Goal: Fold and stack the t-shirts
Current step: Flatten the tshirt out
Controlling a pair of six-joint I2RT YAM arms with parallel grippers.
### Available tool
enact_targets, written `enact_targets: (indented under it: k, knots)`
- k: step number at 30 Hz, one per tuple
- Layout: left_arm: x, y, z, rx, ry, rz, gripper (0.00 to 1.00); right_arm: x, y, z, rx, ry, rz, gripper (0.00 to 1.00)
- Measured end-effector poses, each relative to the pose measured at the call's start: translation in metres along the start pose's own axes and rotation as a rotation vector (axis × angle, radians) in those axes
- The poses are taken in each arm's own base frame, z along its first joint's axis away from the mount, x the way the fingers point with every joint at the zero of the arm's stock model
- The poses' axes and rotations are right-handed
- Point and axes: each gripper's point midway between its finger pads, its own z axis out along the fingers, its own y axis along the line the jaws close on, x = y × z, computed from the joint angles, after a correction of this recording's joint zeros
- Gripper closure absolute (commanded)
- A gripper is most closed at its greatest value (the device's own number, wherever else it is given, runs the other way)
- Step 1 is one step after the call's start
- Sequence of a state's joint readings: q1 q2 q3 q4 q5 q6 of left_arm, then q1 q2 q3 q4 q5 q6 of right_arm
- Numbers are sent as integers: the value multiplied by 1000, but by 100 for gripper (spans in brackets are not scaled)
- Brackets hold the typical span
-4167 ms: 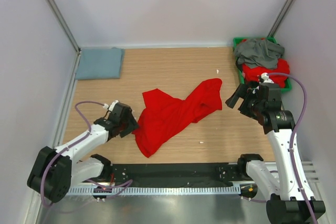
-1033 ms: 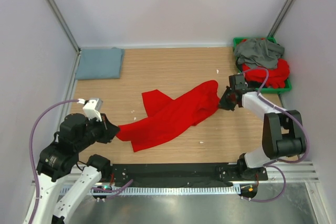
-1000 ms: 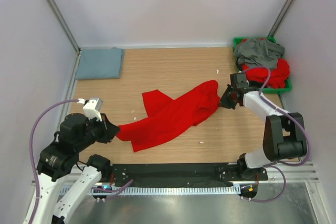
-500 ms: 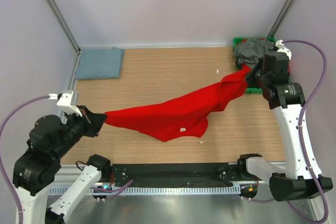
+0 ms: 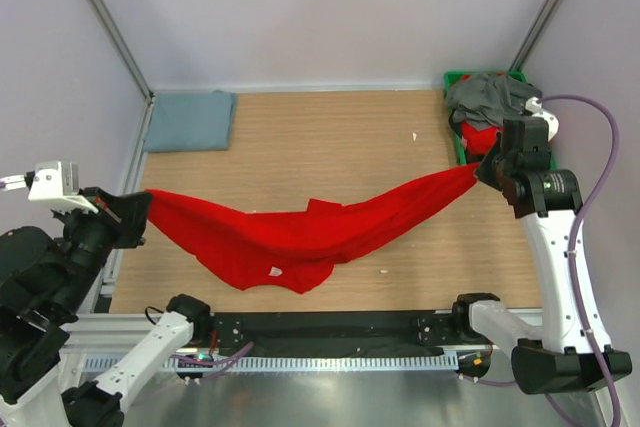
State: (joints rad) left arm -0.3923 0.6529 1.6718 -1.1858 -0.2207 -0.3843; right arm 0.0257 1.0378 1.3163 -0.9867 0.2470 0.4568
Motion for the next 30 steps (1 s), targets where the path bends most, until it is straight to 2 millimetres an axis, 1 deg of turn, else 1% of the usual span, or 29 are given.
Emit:
enact_targets:
  k: [2, 5, 7, 9, 10, 11, 12, 13, 14, 15, 16, 17, 18, 19, 20, 21, 22, 23, 24, 25, 26, 28, 29, 30]
  knots:
    - [-3, 0, -1, -3, -11, -2, 100, 8, -6, -4, 1, -1, -4, 99]
    - [2, 1, 2, -9, 5, 1, 100, 17, -12, -10, -4, -8, -9, 99]
    - [3, 1, 4, -11, 10, 4, 100, 15, -14, -16, -10, -29, -8, 99]
    - [-3, 0, 1, -4, -6, 4, 100, 7, -15, -24, -11, -61, -5, 99]
    - [-10, -2, -2, 3, -20, 7, 100, -1, -15, -31, -11, -87, -5, 99]
    - [-22, -5, -7, 14, -48, 9, 100, -12, -15, -39, -7, -113, -7, 99]
    - [-32, -8, -10, 26, -70, 10, 100, -30, -14, -51, -6, -157, -1, 99]
    - [-47, -12, -16, 46, -106, 7, 100, -51, -11, -65, -11, -219, 11, 99]
    - [-64, -18, -22, 71, -149, 2, 100, -73, -10, -81, -16, -285, 25, 99]
    - [-79, -22, -28, 95, -188, 2, 100, -90, -9, -96, -18, -339, 39, 99]
    - [-90, -26, -33, 113, -217, 0, 100, -109, -9, -114, -26, -406, 61, 99]
    - [-104, -31, -41, 148, -255, -3, 100, -127, -10, -134, -36, -475, 88, 99]
    - [-113, -35, -47, 174, -284, -5, 100, -139, -12, -152, -48, -535, 113, 99]
    - [-122, -39, -54, 204, -317, -3, 100, -148, -15, -170, -64, -598, 141, 99]
    - [-129, -43, -60, 235, -343, -2, 100, -150, -17, -177, -72, -626, 154, 99]
    - [-133, -46, -65, 262, -369, 1, 100, -146, -22, -185, -82, -651, 170, 98]
    - [-133, -47, -69, 282, -384, 5, 100, -140, -27, -190, -90, -665, 182, 96]
    - [-129, -48, -68, 296, -389, 11, 100, -130, -31, -189, -98, -676, 197, 78]
    - [-123, -48, -68, 306, -392, 13, 100, -117, -36, -183, -97, -662, 208, 57]
    - [-111, -44, -65, 302, -373, 18, 100, -100, -39, -167, -84, -625, 216, 29]
    - [-100, -42, -61, 295, -349, 23, 100, -89, -41, -153, -71, -594, 217, 1]
    - [-67, -35, -46, 276, -278, 36, 100, -47, -40, -98, -25, -440, 191, 0]
    - [-47, -32, -35, 262, -228, 43, 100, -23, -39, -69, 0, -342, 171, 0]
    - [-28, -29, -26, 252, -182, 46, 100, 1, -40, -45, 26, -252, 151, 0]
